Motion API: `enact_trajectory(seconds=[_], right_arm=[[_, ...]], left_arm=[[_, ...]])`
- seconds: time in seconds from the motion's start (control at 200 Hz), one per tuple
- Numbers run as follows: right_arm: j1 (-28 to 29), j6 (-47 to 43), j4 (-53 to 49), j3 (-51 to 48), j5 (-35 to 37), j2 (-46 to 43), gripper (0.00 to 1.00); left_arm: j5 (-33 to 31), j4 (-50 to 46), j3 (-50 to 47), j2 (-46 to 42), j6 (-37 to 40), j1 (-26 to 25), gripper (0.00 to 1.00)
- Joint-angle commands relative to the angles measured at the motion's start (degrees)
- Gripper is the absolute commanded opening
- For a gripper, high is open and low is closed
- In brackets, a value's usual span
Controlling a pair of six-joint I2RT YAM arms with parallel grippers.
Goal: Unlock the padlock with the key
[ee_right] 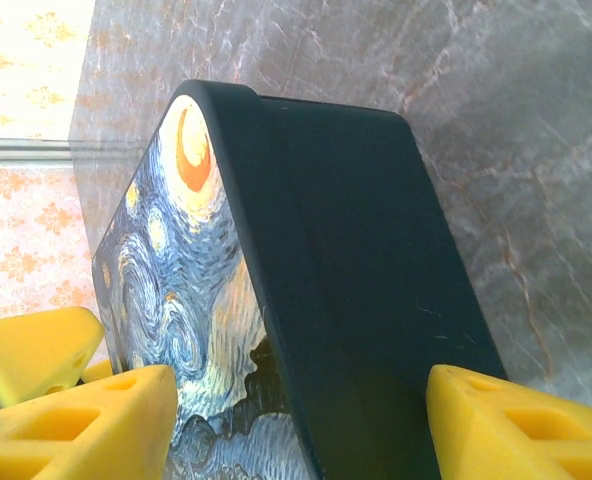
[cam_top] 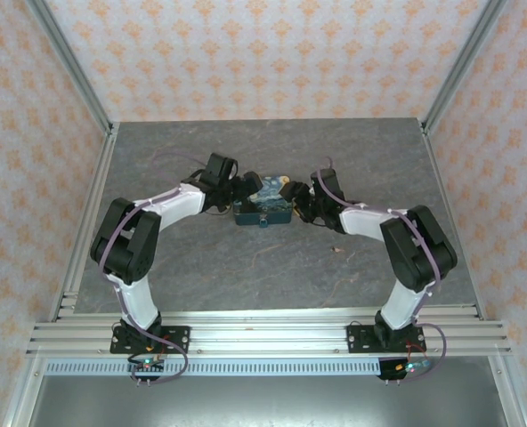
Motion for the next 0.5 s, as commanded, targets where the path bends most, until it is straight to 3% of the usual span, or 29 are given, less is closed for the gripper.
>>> enact_trajectory(seconds=[0.0,0.16,0.24,0.29,0.495], right_arm=[[1.4,1.0,4.0,-2.1,0.4,-3.6,0.67],[1.5,-0.8,1.5,-4.4,2.6,-7.0,0.72],[1.4,-3.1,-2.8,-4.2,5.4,-9.5,0.84],[1.1,-5.0,-6.1,-3.8,7.6,-11.5,1.00],[-1.6,-16.8,-26.3,3.9,14.5,-16.9,0.99]], left_arm=[[-0.1,3.0,-2.3,-3.4,-1.9,-2.1,0.99],[-1.6,3.7,-4.9,-5.3,-2.0,-2.6,1.00],[-3.5,1.7,-4.6,-7.1,0.0,-2.5,1.00],[-4.7,0.0,-4.3,-8.6,1.4,-2.3,1.00],[-10.4,-8.1,-1.6,-17.2,6.8,-1.8,1.00]])
